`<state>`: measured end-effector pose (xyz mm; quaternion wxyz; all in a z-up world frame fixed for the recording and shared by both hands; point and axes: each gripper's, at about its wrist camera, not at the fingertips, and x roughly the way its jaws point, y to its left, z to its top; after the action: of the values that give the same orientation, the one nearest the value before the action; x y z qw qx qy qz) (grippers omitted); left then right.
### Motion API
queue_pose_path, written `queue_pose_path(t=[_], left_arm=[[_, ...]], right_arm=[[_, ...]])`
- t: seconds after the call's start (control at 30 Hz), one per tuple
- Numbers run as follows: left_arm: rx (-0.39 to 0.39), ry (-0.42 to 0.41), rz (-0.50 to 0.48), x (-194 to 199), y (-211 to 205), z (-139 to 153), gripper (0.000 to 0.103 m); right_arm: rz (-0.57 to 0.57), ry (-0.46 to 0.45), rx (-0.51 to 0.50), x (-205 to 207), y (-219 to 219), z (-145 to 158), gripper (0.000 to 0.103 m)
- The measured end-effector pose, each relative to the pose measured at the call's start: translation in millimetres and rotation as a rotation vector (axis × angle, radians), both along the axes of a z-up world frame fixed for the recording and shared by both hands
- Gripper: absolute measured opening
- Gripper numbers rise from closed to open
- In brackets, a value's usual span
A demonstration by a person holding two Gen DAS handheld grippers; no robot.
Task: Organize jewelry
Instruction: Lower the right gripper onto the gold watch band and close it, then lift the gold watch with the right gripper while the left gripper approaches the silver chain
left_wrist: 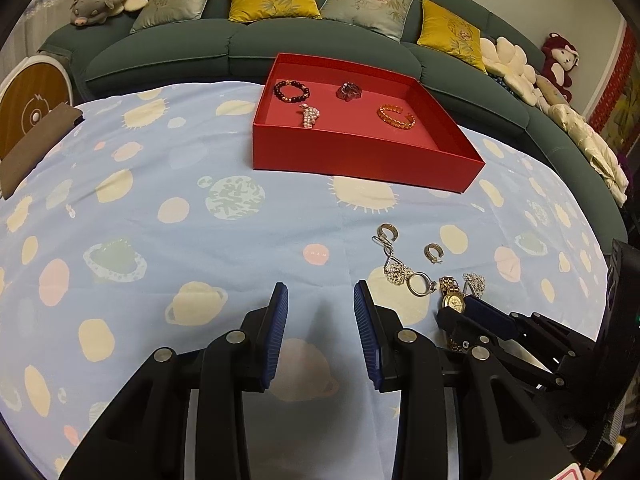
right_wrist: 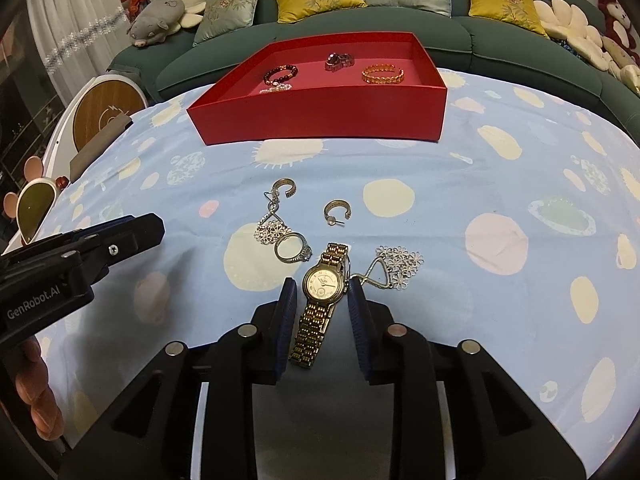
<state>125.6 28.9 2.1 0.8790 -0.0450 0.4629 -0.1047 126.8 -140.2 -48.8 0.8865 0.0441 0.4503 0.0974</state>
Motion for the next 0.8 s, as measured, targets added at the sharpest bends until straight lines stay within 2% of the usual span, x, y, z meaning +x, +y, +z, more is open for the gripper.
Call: queue_pose_path(t=[0.23,0.4,0.8], left_arm=[[-0.002,0.001,0.000,0,2,0,0.033],[0.004,0.006,0.001,0,2,-3,0.033],[0.010,0.012,-0.037,1,-13,-8,0.033]], right_arm=[[-0.002,-0.021,-0.023,4,6,0,0.027],[0.007,-0.032,-0.043,2,7,0,0.023],[0.036,-0.053,0.016,-21,-9,19,0.023]])
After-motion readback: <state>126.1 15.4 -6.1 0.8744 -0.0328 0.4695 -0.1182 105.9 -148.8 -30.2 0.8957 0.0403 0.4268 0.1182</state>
